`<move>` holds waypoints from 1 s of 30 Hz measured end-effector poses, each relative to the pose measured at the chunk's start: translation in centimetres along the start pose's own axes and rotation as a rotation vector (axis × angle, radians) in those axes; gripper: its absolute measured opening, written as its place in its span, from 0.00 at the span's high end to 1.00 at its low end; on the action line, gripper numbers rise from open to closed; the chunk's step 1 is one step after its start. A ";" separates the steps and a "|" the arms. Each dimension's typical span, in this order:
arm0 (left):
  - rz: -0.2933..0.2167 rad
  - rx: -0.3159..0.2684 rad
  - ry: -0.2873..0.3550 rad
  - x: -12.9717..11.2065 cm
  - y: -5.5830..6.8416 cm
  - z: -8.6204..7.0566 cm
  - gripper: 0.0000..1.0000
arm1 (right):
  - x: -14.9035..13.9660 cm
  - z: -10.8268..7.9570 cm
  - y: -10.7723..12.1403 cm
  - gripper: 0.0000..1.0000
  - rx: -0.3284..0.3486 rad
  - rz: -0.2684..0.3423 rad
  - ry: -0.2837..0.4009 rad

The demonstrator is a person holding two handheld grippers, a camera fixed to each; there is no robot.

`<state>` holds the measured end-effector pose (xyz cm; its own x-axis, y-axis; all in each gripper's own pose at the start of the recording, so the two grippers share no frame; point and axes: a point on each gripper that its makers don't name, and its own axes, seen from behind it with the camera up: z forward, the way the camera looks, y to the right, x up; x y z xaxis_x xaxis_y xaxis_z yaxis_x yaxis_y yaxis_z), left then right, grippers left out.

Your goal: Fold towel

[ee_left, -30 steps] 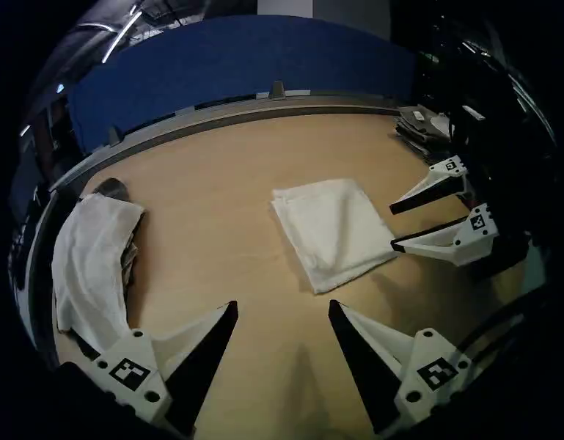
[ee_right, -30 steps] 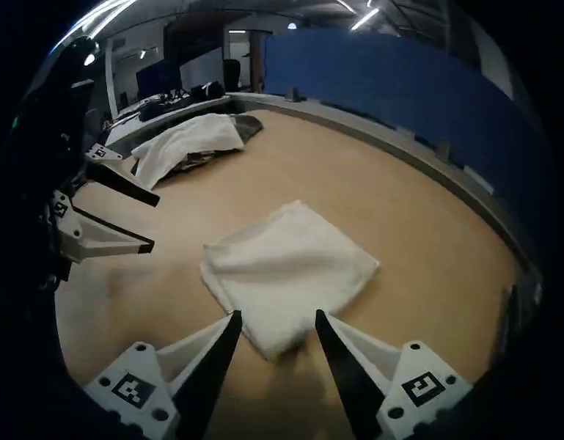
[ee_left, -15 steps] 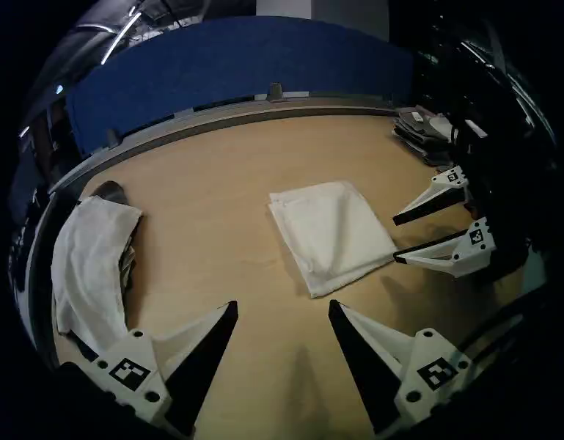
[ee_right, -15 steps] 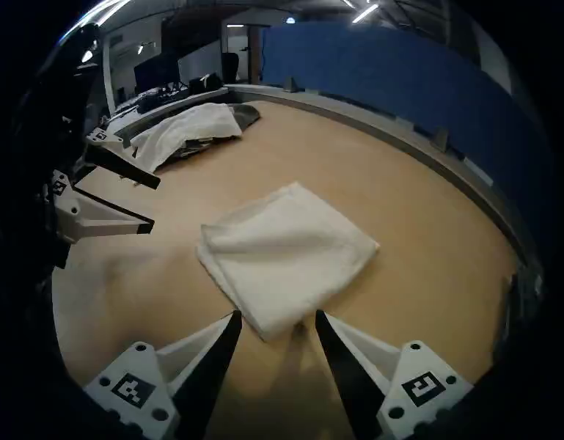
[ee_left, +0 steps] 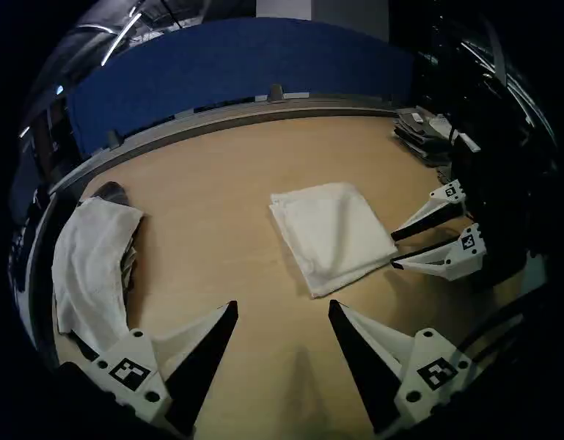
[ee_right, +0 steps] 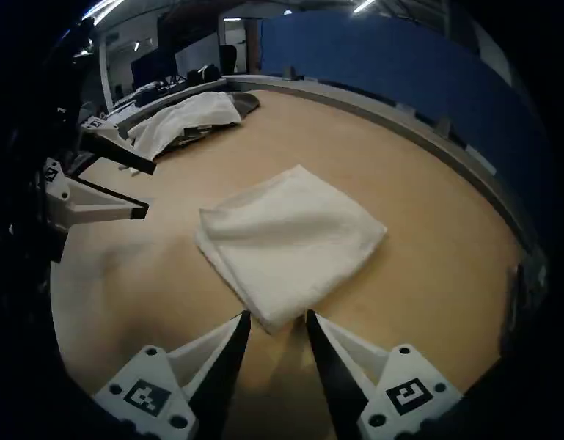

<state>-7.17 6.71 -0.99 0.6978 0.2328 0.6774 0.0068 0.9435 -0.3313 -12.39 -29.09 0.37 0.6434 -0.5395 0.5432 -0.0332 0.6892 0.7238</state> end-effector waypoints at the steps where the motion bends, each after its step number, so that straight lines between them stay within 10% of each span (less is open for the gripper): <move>1: 0.000 0.000 0.000 0.0 0.0 0.0 0.08 | -0.1 0.0 0.0 0.56 0.000 0.003 -0.002; 10: -0.002 0.000 0.000 -0.2 -0.3 -0.1 0.08 | -0.2 0.2 0.0 0.96 0.004 0.035 -0.004; 30: 0.001 0.001 0.006 0.2 -0.3 -0.3 0.08 | 3.6 -2.2 0.8 0.98 -0.003 0.018 0.093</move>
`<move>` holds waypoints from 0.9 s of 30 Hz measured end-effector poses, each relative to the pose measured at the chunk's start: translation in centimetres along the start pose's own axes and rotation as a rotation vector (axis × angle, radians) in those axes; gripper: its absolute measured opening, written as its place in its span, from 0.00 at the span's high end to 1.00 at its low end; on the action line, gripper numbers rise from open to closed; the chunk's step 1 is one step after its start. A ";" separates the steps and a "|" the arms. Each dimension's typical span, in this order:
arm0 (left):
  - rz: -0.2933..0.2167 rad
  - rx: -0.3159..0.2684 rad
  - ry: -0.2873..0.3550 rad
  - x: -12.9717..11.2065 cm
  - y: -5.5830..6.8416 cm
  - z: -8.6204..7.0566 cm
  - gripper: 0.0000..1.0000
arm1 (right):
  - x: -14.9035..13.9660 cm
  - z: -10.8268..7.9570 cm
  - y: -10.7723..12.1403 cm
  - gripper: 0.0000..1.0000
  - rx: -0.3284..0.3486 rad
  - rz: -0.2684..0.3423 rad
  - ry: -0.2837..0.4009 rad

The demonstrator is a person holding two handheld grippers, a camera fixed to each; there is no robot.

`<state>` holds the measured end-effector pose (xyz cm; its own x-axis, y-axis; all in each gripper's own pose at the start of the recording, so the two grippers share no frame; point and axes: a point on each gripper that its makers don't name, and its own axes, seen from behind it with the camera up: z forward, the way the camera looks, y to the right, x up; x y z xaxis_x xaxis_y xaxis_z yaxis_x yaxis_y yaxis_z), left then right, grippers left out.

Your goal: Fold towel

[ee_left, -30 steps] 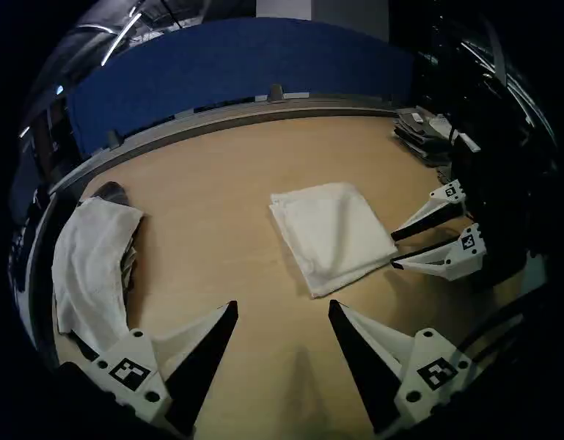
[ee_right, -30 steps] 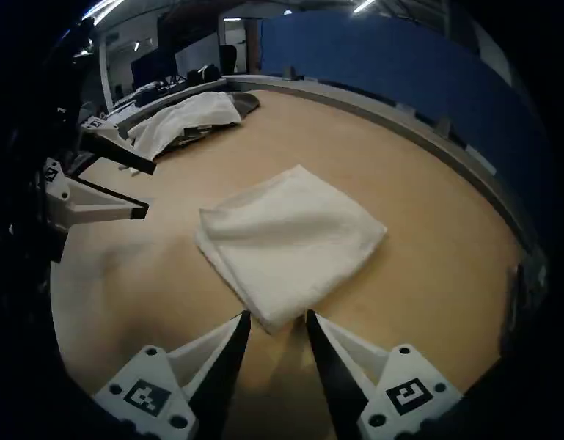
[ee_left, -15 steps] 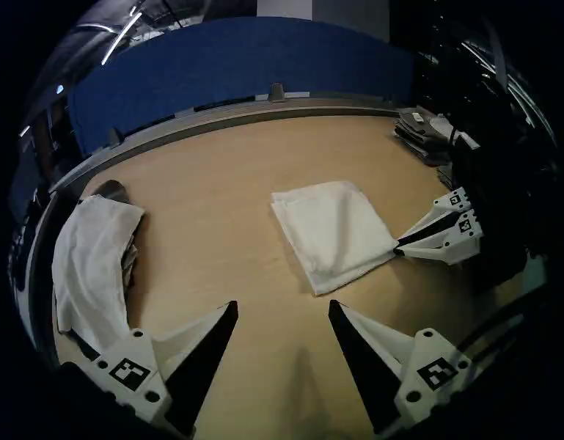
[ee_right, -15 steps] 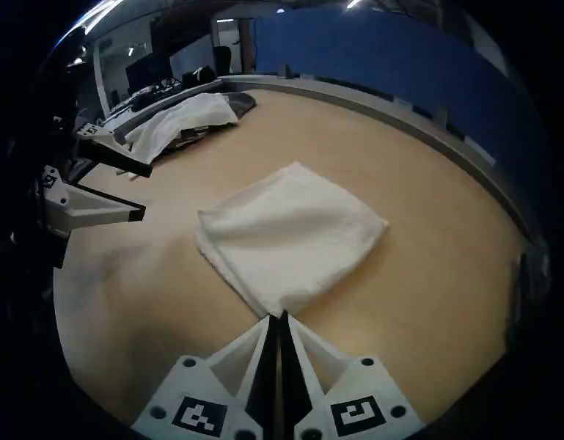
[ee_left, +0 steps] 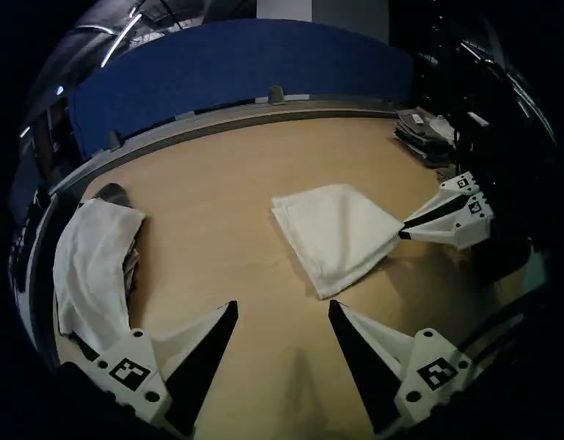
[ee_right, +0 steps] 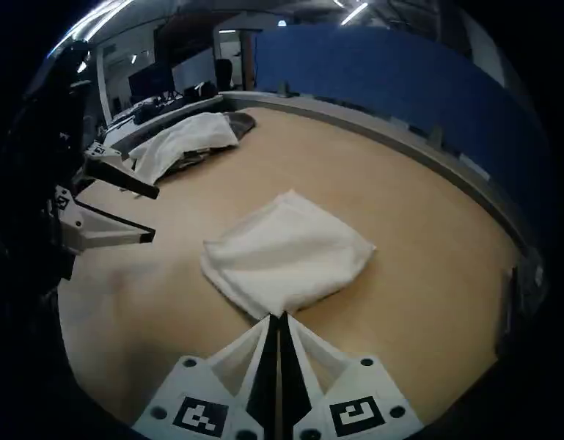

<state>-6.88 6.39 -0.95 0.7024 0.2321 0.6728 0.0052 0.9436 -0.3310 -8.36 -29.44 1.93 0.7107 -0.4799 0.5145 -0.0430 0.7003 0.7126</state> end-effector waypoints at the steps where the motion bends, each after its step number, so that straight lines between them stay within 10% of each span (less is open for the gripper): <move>1: 0.000 0.000 0.001 0.1 0.0 0.0 0.08 | 0.6 -0.3 0.1 0.98 0.000 -0.003 0.012; 27: -0.010 -0.002 0.031 1.5 0.6 -0.3 0.08 | 12.9 -8.4 1.8 0.99 -0.021 -0.110 0.233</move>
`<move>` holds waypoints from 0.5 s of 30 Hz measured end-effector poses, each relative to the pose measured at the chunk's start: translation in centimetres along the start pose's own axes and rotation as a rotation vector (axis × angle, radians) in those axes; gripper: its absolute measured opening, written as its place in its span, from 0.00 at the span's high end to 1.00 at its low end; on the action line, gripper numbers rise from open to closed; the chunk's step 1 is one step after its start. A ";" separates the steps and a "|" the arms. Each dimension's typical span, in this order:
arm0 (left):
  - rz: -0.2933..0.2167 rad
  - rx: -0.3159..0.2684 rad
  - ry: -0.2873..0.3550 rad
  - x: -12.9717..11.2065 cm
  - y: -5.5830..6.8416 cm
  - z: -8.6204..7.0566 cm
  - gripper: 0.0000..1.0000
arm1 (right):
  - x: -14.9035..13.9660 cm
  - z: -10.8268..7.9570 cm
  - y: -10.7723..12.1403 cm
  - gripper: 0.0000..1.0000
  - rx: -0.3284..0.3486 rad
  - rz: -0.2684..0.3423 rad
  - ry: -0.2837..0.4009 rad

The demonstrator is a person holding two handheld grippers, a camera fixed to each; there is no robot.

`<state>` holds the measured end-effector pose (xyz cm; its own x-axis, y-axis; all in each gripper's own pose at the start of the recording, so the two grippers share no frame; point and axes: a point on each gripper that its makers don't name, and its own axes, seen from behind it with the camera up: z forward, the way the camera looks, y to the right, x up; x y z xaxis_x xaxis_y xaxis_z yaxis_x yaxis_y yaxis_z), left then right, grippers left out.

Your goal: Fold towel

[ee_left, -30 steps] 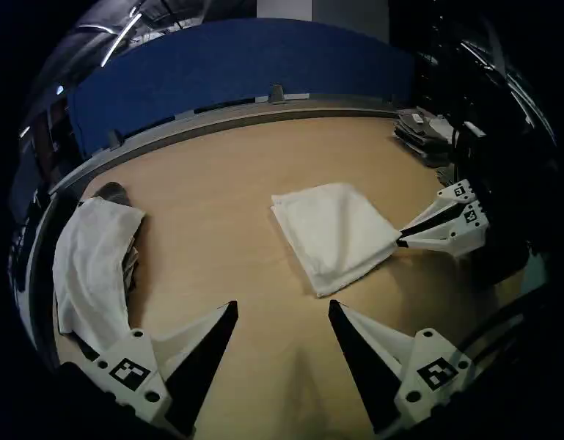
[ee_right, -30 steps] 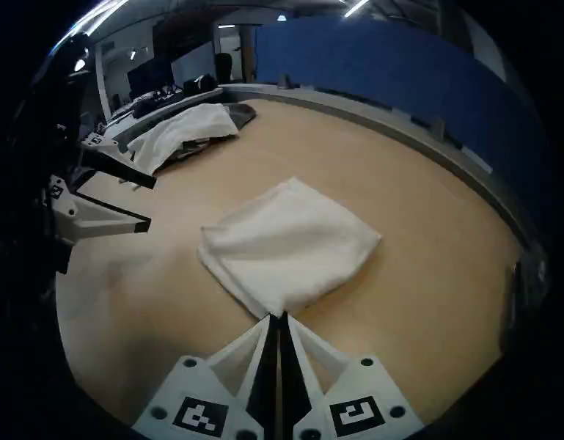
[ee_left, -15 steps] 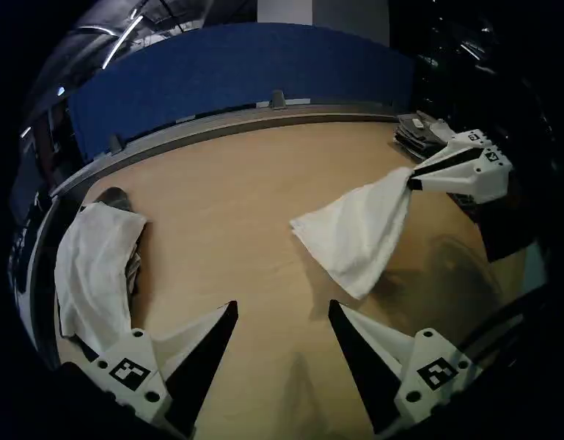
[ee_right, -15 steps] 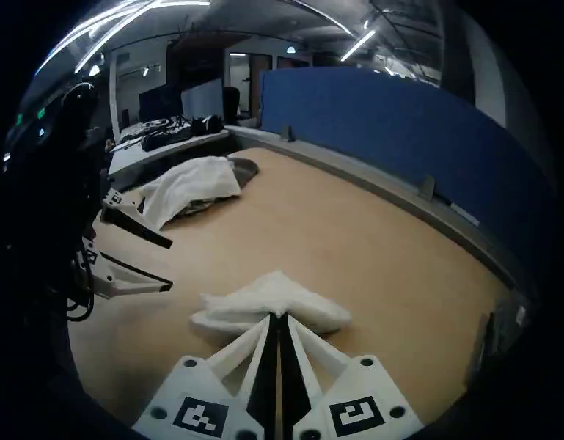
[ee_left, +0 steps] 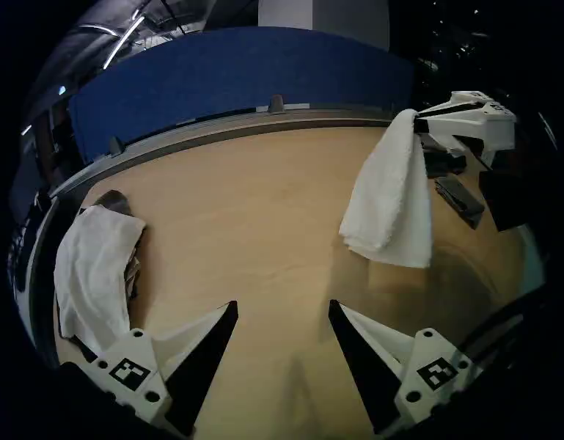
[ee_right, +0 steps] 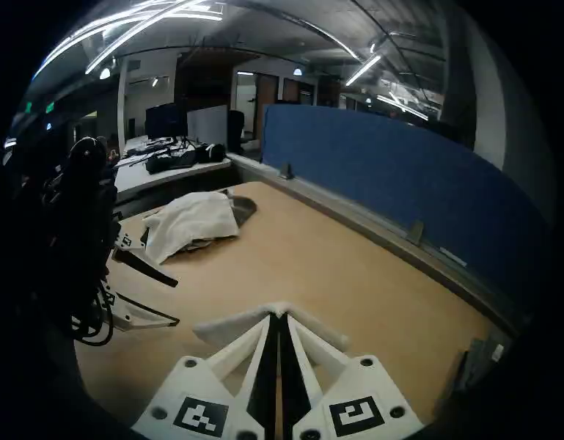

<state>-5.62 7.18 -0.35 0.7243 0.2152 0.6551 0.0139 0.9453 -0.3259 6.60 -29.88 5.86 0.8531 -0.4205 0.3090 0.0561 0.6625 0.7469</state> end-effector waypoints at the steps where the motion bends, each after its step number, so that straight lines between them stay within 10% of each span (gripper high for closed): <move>1: 0.000 0.000 0.000 0.0 0.0 0.0 0.08 | 0.1 -0.1 0.1 0.99 -0.002 -0.001 0.002; 15: 0.009 -0.007 0.001 0.4 0.6 0.1 0.08 | 1.4 -1.9 1.5 0.99 -0.032 0.018 0.031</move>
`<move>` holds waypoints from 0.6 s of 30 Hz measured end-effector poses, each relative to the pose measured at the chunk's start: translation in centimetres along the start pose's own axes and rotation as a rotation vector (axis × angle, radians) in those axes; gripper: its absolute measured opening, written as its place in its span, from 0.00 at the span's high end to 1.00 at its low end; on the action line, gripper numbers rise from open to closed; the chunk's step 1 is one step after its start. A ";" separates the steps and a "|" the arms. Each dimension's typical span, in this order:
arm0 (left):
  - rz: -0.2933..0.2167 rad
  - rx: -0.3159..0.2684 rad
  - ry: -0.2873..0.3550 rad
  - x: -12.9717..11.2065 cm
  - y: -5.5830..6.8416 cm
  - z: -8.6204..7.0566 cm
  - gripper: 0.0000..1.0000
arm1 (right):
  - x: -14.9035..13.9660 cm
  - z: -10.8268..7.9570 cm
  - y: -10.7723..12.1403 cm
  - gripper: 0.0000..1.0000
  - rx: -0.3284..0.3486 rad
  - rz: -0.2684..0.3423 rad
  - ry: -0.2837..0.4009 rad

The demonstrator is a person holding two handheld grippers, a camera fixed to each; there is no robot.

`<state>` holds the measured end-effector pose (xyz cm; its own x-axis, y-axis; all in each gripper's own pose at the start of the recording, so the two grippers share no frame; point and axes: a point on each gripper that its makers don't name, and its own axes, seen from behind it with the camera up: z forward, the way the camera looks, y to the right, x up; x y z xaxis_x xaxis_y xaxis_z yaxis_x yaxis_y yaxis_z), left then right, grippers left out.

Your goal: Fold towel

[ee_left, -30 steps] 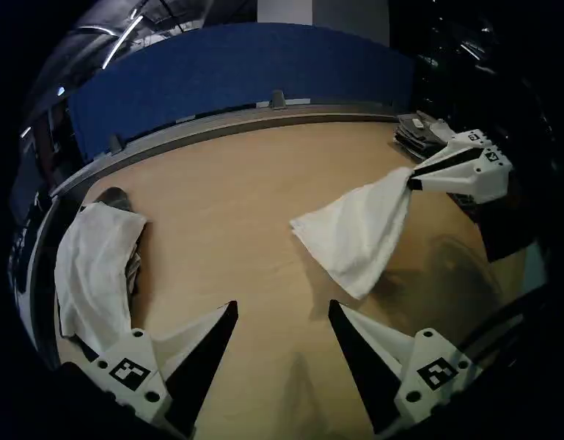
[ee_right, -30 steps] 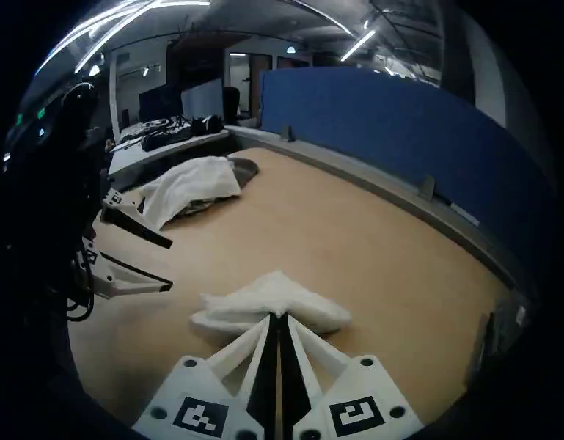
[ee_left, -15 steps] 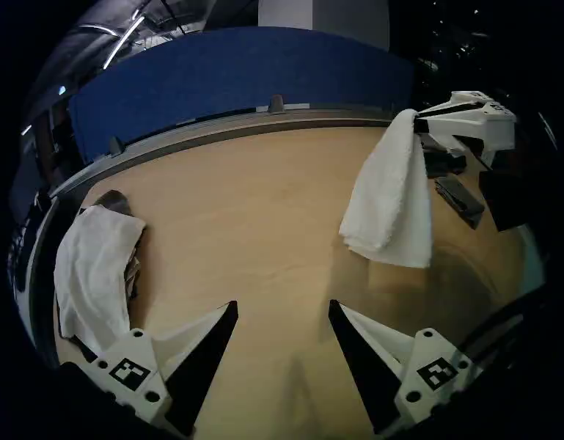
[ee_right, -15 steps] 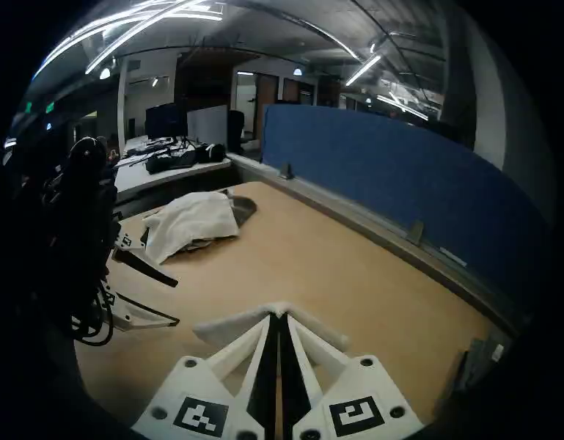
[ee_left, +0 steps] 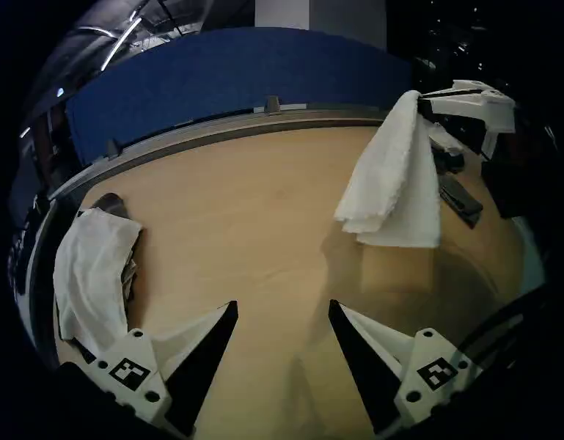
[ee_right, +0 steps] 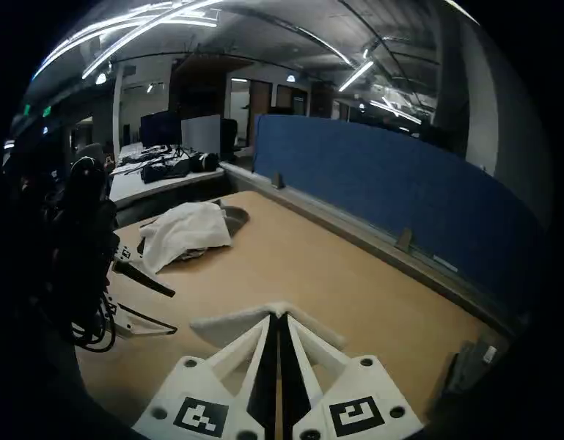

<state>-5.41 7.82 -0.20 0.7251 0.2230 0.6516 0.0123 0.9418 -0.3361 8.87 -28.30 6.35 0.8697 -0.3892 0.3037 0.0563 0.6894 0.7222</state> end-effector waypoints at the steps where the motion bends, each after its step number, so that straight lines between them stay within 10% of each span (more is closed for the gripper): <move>1: 0.000 0.000 0.001 0.0 0.0 0.0 0.08 | 0.0 -0.2 0.3 0.99 -0.004 0.003 0.000; 18: 0.015 -0.005 0.000 0.2 0.7 0.1 0.08 | -2.3 -6.4 9.3 0.99 -0.148 0.012 -0.038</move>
<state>-5.34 8.53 -0.19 0.7251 0.2376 0.6463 0.0045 0.9369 -0.3495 10.48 -17.10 8.39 0.8518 -0.4010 0.3371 0.1198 0.7755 0.6199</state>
